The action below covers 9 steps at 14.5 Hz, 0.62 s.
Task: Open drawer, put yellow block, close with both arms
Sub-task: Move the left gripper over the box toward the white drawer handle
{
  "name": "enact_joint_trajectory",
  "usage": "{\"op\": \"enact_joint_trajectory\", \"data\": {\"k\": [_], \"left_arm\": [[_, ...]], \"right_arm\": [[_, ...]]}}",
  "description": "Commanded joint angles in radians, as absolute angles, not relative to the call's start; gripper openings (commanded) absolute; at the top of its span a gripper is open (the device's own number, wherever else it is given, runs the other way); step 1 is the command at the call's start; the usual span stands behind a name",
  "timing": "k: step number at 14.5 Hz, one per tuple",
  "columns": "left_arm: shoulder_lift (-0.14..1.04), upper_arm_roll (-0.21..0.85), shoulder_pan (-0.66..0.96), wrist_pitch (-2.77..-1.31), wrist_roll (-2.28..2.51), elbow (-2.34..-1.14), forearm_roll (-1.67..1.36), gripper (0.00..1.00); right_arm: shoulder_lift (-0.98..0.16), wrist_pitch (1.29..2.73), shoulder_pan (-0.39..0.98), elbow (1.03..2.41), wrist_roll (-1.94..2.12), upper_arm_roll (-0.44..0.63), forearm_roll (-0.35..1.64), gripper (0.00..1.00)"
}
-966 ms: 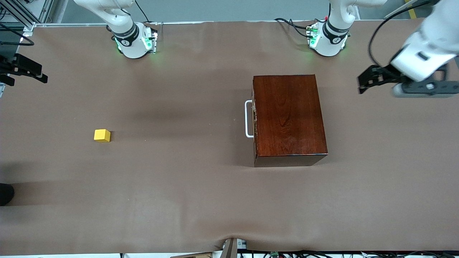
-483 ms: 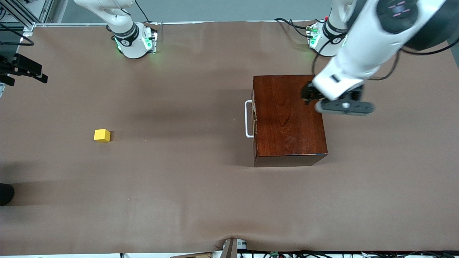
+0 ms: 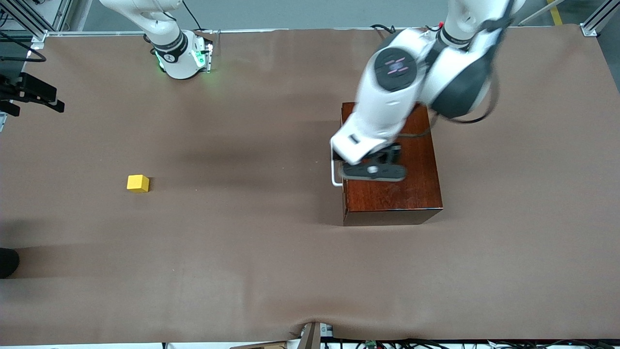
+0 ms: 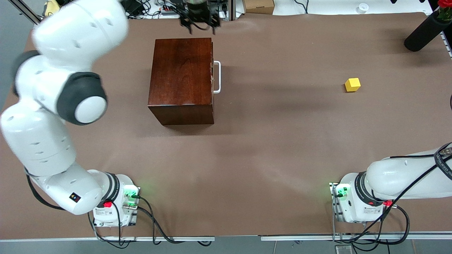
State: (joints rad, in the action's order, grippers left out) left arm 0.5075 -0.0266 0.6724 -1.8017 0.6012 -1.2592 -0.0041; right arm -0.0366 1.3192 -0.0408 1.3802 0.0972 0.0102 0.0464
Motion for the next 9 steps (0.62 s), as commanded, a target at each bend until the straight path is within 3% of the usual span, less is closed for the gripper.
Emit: {"op": "enact_joint_trajectory", "data": {"k": [1,6,9], "left_arm": [[0.639,-0.119,0.773,-1.807,0.65,-1.106,-0.005,1.0],[0.787,-0.14,0.859,-1.893,0.748,-1.034,-0.009,1.0],[0.813,-0.216,0.952,-1.875,0.785,-1.048,0.001,1.0]], "right_arm": [[-0.021,1.315,-0.055,1.39,0.092,0.003,0.064,1.0],[-0.021,1.315,-0.055,1.39,0.094,0.003,0.064,1.0],[-0.021,1.315,-0.055,1.39,0.092,0.003,0.064,1.0]]}}
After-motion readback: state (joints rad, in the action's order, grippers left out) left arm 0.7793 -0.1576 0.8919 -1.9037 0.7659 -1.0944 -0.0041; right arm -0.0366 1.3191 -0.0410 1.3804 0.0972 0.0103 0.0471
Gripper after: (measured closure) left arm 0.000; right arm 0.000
